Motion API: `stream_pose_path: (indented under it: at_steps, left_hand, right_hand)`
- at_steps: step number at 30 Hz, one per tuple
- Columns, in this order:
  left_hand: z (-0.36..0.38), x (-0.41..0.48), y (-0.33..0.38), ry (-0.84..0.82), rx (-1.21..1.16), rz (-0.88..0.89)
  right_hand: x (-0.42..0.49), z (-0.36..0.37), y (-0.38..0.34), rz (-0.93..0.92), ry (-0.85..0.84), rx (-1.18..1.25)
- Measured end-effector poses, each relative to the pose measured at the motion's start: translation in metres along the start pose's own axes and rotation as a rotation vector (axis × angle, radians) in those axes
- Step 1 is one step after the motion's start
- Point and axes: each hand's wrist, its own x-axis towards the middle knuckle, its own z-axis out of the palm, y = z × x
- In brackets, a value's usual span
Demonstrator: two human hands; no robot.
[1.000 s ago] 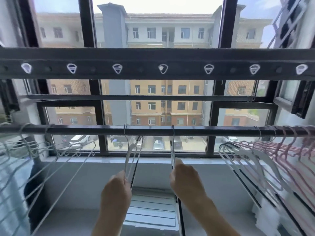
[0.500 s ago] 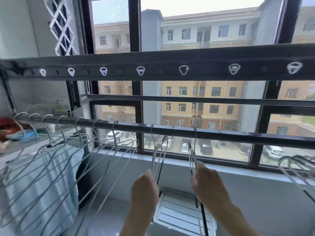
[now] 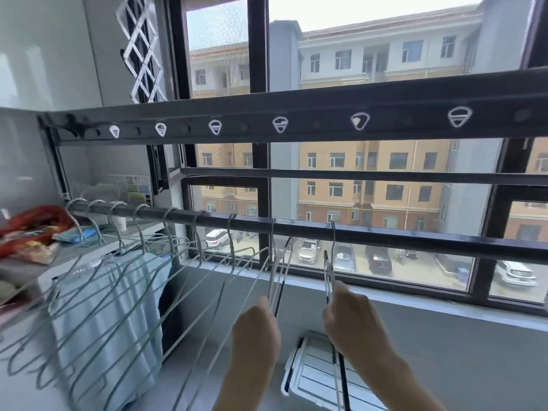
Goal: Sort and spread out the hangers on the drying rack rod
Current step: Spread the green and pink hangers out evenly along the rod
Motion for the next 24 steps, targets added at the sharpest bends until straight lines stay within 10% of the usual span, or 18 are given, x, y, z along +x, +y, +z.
stream_pose_path:
  at_steps: [24]
  left_hand:
    - [-0.012,0.005,-0.028,0.038,0.016,0.05]
  right_hand:
    - [0.007,0.021,-0.03,-0.038,0.001,0.101]
